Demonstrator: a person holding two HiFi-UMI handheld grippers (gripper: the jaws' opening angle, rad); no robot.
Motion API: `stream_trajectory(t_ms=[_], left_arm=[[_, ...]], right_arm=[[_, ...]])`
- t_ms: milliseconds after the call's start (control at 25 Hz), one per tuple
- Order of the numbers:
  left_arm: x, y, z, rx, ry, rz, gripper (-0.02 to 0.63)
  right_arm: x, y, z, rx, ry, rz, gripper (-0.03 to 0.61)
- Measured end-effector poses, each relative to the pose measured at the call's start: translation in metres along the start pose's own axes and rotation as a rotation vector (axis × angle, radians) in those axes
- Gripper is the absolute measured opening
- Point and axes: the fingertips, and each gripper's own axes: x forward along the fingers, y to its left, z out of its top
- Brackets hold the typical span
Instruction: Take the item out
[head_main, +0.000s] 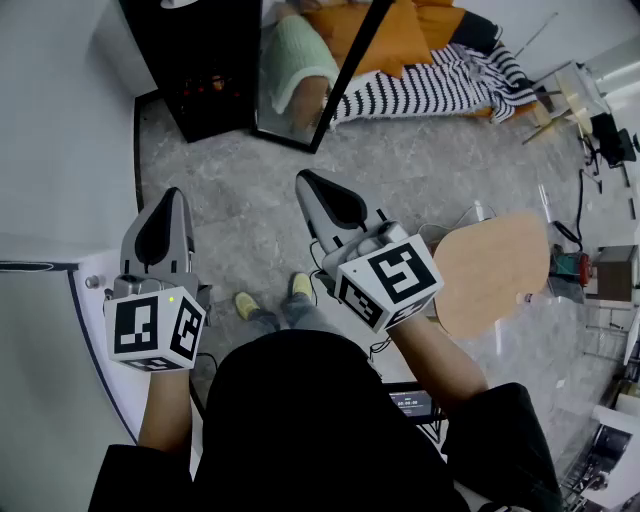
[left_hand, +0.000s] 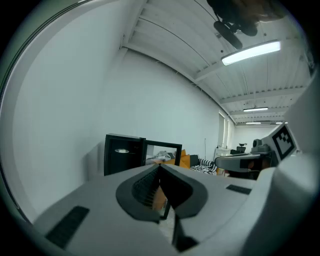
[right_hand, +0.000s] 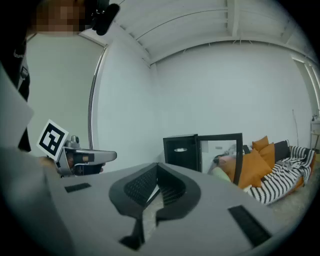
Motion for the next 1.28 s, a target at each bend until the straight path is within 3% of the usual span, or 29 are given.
stream_trajectory(t_ms=[320,1280], left_arm=[[0.000,-0.007,0.005,0.007,0.006,-0.019,0.008],[-0.022,0.041,0.000,0.007,0.008,-0.011,0.008]], right_arm=[[-0.001,0.003,0.006,0.001,-0.013,-0.002,0.006],[0.027,0.036,0.005,0.023,-0.021,-0.017,0.006]])
